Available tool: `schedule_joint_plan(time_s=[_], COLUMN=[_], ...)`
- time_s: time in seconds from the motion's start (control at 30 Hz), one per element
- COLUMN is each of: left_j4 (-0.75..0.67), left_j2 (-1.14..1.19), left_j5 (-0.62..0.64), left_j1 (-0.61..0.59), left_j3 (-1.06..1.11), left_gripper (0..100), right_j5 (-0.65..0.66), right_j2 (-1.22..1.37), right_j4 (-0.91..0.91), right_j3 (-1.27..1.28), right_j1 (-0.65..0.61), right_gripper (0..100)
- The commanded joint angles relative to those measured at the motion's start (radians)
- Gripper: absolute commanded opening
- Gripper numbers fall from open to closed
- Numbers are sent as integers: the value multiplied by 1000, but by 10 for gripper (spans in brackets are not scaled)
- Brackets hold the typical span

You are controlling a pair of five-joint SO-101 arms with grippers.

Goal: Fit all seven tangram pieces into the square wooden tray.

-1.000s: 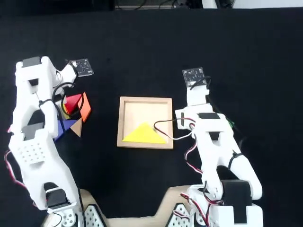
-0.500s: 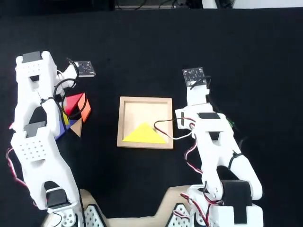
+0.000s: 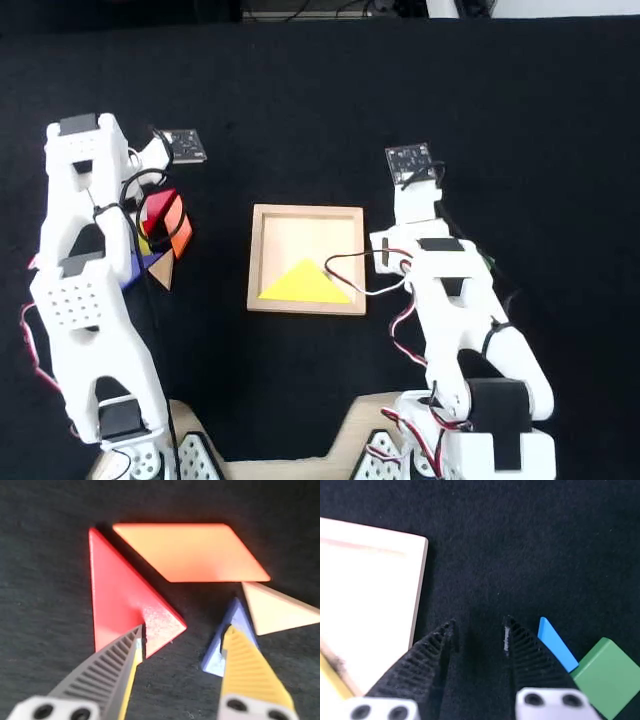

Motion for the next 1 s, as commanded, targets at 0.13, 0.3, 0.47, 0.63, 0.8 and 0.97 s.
schedule_joint_plan(time_s=[0.13, 0.3, 0.47, 0.63, 0.8, 0.97], left_j4=[97, 83, 21, -5, 51, 52], left_j2=[6, 46, 104, 123, 135, 189], left_j5=[-98, -94, -92, -92, -92, -100], left_j1=[13, 7, 10, 1, -5, -8], left_j3=[-182, -211, -211, -228, -302, -312], left_gripper=[261, 261, 261, 262, 262, 262], right_j5=[-5, -5, -5, -3, -3, -3], right_j2=[-4, -4, -1, -1, 1, 1], right_j4=[6, 6, 6, 6, 6, 6], right_j3=[-51, -51, -51, -50, -50, -50], right_j1=[12, 12, -9, -12, -12, -12], right_gripper=[148, 148, 148, 148, 148, 148])
